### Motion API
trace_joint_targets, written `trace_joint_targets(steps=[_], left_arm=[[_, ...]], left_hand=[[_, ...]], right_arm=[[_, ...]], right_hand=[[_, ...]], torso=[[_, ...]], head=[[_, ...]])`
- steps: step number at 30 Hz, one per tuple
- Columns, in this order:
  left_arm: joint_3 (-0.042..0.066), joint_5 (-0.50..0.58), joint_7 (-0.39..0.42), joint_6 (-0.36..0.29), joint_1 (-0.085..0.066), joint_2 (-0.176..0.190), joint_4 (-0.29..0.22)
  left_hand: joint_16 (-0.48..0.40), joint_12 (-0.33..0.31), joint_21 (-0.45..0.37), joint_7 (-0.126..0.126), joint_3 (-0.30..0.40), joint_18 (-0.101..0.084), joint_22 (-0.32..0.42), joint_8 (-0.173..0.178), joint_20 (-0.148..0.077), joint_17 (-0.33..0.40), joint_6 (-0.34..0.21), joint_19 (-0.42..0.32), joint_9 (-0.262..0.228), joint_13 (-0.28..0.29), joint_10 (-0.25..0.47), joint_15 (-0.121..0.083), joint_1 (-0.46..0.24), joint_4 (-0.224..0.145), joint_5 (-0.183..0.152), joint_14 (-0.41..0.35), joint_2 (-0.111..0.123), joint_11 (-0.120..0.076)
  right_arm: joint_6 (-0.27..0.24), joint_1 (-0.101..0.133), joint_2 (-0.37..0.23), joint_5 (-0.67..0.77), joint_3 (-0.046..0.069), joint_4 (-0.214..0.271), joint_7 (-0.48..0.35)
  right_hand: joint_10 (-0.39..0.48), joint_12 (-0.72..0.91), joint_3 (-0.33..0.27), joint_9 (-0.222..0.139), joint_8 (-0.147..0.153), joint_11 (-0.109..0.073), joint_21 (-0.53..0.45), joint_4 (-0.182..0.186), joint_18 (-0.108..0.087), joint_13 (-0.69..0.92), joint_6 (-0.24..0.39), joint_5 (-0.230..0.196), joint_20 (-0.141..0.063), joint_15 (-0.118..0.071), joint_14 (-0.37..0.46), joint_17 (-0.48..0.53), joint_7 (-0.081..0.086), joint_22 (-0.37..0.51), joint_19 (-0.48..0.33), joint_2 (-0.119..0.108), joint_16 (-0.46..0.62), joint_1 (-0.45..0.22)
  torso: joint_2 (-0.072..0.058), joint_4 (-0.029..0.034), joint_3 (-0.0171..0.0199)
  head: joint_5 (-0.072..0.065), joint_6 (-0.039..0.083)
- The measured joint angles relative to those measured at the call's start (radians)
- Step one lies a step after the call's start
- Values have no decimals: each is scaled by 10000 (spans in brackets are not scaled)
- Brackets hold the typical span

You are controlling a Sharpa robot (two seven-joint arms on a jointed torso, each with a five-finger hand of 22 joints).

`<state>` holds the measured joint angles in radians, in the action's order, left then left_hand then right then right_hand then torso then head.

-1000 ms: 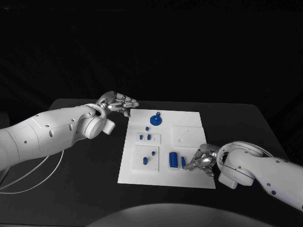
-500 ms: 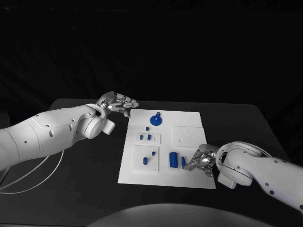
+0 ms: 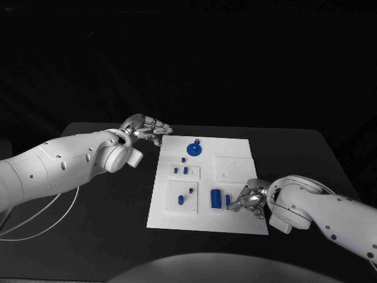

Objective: Assemble the parts on the task board

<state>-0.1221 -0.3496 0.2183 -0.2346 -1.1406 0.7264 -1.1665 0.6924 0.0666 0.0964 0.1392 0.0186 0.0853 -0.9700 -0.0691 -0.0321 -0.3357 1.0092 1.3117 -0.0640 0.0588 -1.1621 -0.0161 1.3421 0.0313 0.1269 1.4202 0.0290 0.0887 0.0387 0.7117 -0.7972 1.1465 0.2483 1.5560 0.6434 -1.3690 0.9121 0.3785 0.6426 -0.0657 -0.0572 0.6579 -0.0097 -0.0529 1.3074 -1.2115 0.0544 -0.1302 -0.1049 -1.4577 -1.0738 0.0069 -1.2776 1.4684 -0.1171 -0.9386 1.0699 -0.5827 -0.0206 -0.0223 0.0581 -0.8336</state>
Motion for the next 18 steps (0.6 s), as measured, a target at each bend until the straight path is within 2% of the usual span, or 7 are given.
trace_joint_targets(steps=[14, 18], left_arm=[[0, -20, -30, 25, 0, -2, 0], [0, -23, -32, 30, 0, -3, 1]], left_hand=[[0, 0, 0, 0, 0, -1, 0, 0, 0, 0, 0, 0, 0, 0, -1, 0, 0, 0, 0, 0, 0, 0], [0, 0, 0, 0, 0, -2, 0, 0, 0, 0, 0, 0, 0, 0, 0, 0, 0, 0, 0, 0, 0, 0]], right_arm=[[50, -4, 193, 35, -2, -208, 30], [49, -6, 195, 40, -2, -221, 30]], right_hand=[[0, 0, 70, 41, 0, 0, 0, -70, -1, 0, 1, 0, 0, 0, 0, 10, 1, 0, 0, 0, 0, 1], [0, 0, 61, 67, 0, 0, 0, -44, 0, 0, 1, 0, 0, 0, 1, 22, 1, 0, 0, 79, -1, -170]], torso=[[0, -8, 7], [0, -6, 6]], head=[[-15, -3], [-31, -3]])
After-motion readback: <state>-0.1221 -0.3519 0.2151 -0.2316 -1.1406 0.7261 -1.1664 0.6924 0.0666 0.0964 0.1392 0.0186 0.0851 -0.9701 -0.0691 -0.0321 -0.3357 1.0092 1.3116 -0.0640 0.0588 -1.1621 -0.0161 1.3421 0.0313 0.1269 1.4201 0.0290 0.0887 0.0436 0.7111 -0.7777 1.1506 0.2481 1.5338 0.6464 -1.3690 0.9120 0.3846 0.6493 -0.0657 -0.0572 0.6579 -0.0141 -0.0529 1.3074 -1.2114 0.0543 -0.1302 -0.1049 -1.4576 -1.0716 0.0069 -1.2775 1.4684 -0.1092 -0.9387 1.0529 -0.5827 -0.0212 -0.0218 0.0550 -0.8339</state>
